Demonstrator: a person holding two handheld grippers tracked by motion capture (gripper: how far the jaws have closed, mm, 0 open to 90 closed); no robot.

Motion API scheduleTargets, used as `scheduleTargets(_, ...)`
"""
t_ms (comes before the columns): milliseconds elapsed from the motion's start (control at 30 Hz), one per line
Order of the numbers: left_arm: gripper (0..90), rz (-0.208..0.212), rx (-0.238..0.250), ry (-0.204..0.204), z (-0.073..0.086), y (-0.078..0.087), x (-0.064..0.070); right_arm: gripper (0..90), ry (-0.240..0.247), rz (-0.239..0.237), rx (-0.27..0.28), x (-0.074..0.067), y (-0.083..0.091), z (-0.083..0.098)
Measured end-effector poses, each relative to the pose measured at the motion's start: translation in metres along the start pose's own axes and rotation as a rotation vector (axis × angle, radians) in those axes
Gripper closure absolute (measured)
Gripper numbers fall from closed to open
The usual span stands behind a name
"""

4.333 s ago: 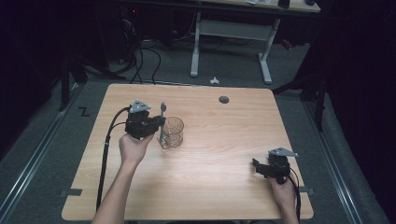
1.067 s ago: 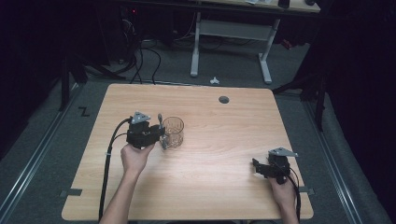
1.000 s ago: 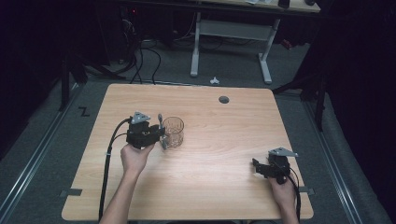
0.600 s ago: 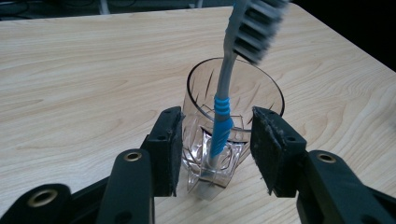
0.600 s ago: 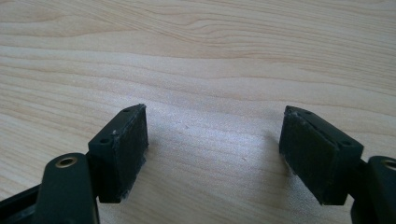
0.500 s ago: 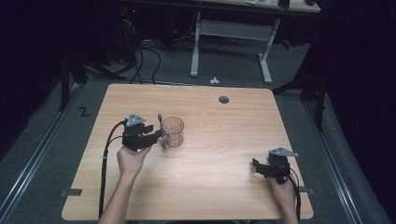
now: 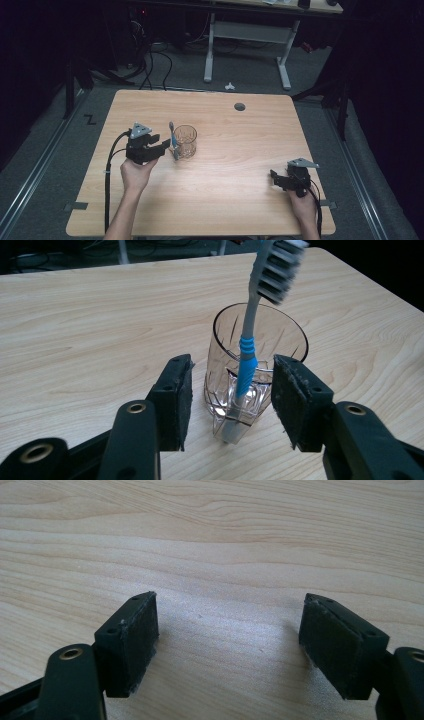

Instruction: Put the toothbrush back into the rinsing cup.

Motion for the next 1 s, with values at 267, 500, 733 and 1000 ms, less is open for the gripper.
scheduleTargets(267,51.3,-0.011,0.017,0.007,0.003,0.010,-0.004,24.2,0.000,0.000,0.000,0.000,0.000,0.000)
scheduleTargets(500,51.3,-0.026,0.024,0.011,0.006,0.018,-0.007,24.2,0.000,0.000,0.000,0.000,0.000,0.000)
scheduleTargets(733,51.3,-0.034,0.030,0.026,0.010,0.023,-0.010,24.2,0.000,0.000,0.000,0.000,0.000,0.000)
scheduleTargets(1000,51.2,-0.040,0.032,0.032,0.014,0.028,-0.012,24.2,0.000,0.000,0.000,0.000,0.000,0.000)
Point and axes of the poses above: each handheld gripper's, and its own axes: y roughly backward along the jaws, z roughly out of its underside, x roughly to its right, the point moved 1 cm from there along -y, roughly forward along the jaws, and after that the axes turned 6 degrees about -z, right-handed, at the moved point
